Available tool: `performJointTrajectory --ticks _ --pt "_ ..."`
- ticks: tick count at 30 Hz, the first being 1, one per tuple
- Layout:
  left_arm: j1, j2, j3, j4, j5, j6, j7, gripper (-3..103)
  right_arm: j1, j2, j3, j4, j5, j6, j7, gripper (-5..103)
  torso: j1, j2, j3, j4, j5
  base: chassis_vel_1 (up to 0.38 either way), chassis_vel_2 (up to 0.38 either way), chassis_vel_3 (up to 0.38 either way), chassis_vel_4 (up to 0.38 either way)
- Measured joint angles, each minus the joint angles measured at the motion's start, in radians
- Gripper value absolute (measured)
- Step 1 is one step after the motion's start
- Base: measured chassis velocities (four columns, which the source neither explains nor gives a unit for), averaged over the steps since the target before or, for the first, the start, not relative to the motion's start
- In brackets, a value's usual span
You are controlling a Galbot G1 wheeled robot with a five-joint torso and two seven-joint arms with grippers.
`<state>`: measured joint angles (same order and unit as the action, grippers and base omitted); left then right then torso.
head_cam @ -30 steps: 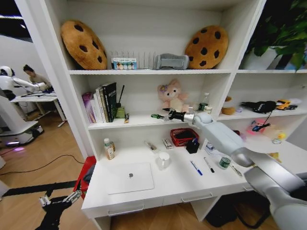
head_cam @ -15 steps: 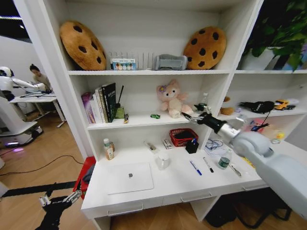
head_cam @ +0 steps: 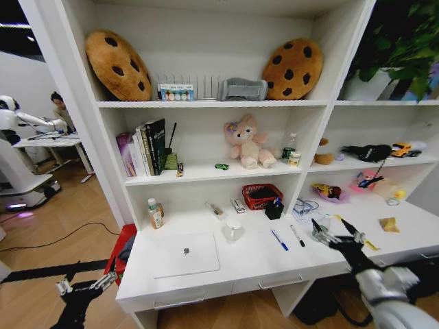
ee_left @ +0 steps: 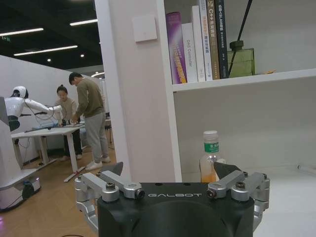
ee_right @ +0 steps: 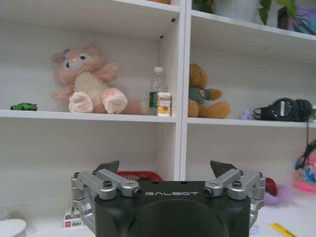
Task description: Organize the objects on the table.
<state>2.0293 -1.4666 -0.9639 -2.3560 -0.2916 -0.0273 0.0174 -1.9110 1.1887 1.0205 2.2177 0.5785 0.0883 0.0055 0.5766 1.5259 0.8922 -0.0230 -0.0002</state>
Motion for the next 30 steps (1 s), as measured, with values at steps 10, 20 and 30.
performJointTrajectory --ticks 10,20,30 --pt "0.000 0.000 0.000 0.000 0.000 0.000 0.000 100 -0.020 0.069 -0.024 0.023 0.001 0.015 -0.044 100 0.000 0.000 0.000 0.0006 0.0000 0.000 0.000 0.000 0.000" --pt "0.000 0.000 0.000 0.000 0.000 0.000 0.000 100 0.029 0.030 -0.056 -0.031 0.018 -0.013 -0.043 100 0.000 0.000 0.000 0.0005 0.0003 -0.030 -0.050 0.047 0.045" --pt "0.000 0.000 0.000 0.000 0.000 0.000 0.000 100 0.067 -0.001 -0.104 -0.076 -0.001 -0.022 -0.058 100 0.001 0.000 0.000 0.0002 -0.0002 -0.202 -0.198 0.203 0.187"
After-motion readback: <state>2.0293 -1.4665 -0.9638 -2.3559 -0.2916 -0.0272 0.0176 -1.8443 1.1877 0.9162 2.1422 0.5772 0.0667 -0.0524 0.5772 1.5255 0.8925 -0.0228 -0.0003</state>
